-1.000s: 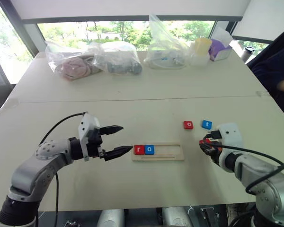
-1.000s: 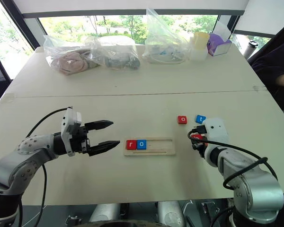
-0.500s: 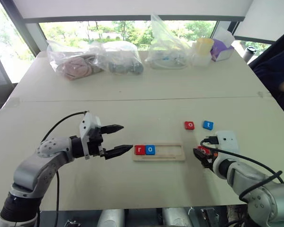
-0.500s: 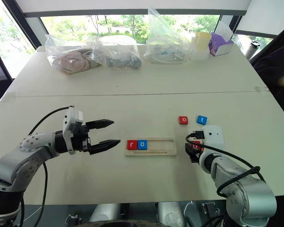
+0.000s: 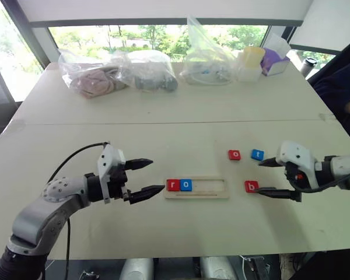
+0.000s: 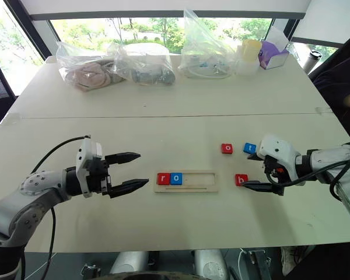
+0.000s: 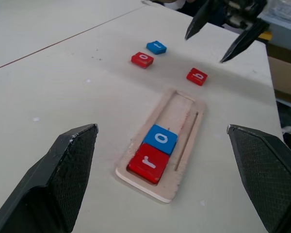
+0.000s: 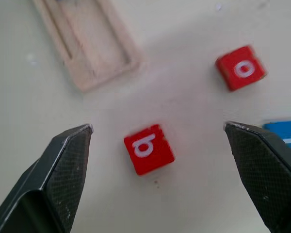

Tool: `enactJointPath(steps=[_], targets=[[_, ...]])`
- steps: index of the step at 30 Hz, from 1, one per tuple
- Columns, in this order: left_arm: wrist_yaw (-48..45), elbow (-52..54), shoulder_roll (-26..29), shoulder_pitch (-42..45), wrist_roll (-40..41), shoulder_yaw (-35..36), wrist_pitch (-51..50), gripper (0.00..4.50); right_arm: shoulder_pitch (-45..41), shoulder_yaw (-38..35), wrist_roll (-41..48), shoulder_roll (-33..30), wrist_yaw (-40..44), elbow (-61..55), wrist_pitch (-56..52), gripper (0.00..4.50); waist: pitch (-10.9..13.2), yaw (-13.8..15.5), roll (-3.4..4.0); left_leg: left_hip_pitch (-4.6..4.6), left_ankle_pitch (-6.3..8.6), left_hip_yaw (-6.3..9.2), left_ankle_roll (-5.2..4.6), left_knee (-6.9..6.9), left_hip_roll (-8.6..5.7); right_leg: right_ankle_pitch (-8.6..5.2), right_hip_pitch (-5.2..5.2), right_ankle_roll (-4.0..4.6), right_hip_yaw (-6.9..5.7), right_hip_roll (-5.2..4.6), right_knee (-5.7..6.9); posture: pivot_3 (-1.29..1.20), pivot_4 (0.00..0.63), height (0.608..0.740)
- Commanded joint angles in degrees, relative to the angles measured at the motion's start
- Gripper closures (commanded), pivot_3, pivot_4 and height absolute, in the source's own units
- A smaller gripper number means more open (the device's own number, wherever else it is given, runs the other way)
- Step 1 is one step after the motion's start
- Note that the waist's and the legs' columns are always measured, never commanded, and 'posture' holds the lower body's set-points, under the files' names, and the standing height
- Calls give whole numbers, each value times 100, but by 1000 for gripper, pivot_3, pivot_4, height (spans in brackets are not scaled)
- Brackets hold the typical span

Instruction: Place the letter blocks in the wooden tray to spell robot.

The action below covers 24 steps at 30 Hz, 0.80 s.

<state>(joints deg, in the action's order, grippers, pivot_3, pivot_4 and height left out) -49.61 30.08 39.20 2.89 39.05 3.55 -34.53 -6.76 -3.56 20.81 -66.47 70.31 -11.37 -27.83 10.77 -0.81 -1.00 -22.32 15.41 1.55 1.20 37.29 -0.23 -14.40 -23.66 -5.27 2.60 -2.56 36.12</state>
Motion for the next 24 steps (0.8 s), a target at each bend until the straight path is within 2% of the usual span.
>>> enactJointPath(steps=[1,15,18,20,21,22,23,24], targets=[[116,246,0,28,23,83,43,0,-107,188,-249,9,484,409,873,32,0,1,1,1,0,1,0,0,0,0,0,0,0,0,2,0,150,740],[296,332,55,-37,100,173,15,0,-275,612,-679,769,293,1122,1319,32,-1,14,2,5,0,17,1,4,-1,3,3,0,3,-2,7,0,150,740],[333,352,66,-55,68,163,17,0,-283,672,-879,896,127,1255,1531,879,-2,11,3,12,0,17,1,4,-1,2,11,1,2,-2,8,0,150,740],[350,364,76,-75,62,164,22,0,-286,665,-913,902,135,1264,1592,1934,-2,11,3,19,0,17,1,3,-1,2,15,2,3,-2,8,0,150,740],[355,369,82,-83,62,165,26,0,-287,658,-925,900,144,1262,1621,2638,-2,11,3,21,0,17,1,2,0,2,17,2,3,-1,8,0,150,740],[363,378,90,-99,59,167,28,0,-298,628,-927,898,135,1253,1663,3026,-2,11,3,22,0,16,1,2,0,2,18,2,3,-1,8,0,150,740],[364,371,95,-99,55,166,30,0,-320,615,-932,902,125,1259,1691,3365,-2,11,3,22,0,16,1,2,0,2,18,2,3,-1,8,0,150,740],[373,372,98,-104,55,172,30,0,-454,570,-895,909,92,1129,1671,3357,-2,11,3,22,0,16,1,2,0,2,19,2,3,-1,8,0,150,740]])
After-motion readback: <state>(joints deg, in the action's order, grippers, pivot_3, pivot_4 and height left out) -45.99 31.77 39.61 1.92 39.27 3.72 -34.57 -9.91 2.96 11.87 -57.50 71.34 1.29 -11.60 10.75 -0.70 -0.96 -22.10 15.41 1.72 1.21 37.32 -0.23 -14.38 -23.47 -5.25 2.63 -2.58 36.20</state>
